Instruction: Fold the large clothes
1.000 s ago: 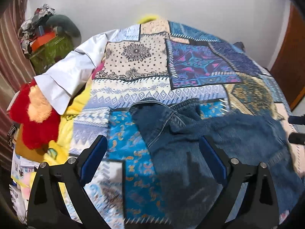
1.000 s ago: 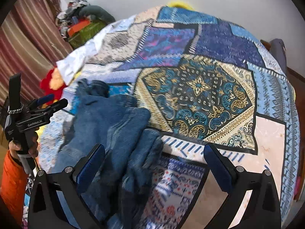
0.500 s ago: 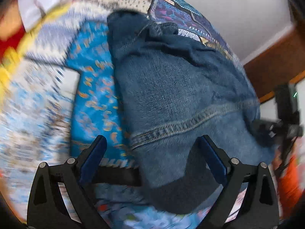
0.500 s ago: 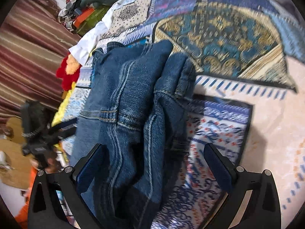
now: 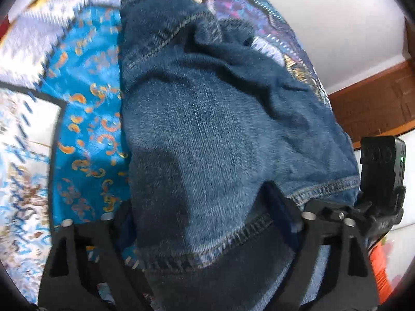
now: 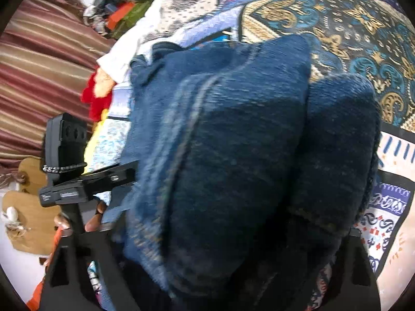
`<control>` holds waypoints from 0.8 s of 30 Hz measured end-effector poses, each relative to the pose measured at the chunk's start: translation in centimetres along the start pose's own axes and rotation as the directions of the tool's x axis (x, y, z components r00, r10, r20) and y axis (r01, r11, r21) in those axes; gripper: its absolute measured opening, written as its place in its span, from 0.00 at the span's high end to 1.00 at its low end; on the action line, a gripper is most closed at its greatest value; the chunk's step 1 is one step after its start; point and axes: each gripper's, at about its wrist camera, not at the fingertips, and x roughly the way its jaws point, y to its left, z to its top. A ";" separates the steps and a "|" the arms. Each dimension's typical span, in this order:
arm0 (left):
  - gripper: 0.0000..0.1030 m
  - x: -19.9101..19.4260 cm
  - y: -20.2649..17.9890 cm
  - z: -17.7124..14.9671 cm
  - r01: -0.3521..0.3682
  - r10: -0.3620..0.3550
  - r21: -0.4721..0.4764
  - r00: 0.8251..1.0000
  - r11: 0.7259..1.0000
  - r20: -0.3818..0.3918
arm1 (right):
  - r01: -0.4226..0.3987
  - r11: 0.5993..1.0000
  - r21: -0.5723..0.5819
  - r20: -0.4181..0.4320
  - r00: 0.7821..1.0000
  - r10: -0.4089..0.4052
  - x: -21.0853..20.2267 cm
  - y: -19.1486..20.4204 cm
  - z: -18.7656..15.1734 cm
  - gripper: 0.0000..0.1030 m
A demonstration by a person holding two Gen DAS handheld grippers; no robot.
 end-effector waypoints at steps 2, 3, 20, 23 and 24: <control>0.34 -1.2 -0.6 -0.2 -0.006 0.006 0.026 1.000 1.000 0.019 | -0.006 1.000 -0.008 0.008 1.000 0.006 -0.7 0.5 -0.2 0.48; 0.39 -1.9 -0.9 -0.2 -0.006 0.005 0.035 1.000 0.999 0.029 | 0.008 1.000 -0.025 0.018 1.000 -0.008 -1.2 1.1 -0.4 0.52; 0.49 -21.1 -6.9 -3.1 -0.157 0.069 0.241 0.939 0.958 0.338 | 0.047 0.976 -0.215 0.228 0.974 0.003 -9.6 15.7 -2.7 0.59; 0.49 -22.9 -5.2 -4.5 -0.171 0.085 0.221 0.933 0.960 0.350 | 0.034 0.971 -0.236 0.225 0.974 0.021 -9.0 17.5 -3.2 0.59; 0.49 -23.2 -4.6 -4.9 -0.174 0.094 0.209 0.933 0.962 0.346 | 0.032 0.970 -0.241 0.221 0.975 0.023 -8.6 17.8 -3.3 0.59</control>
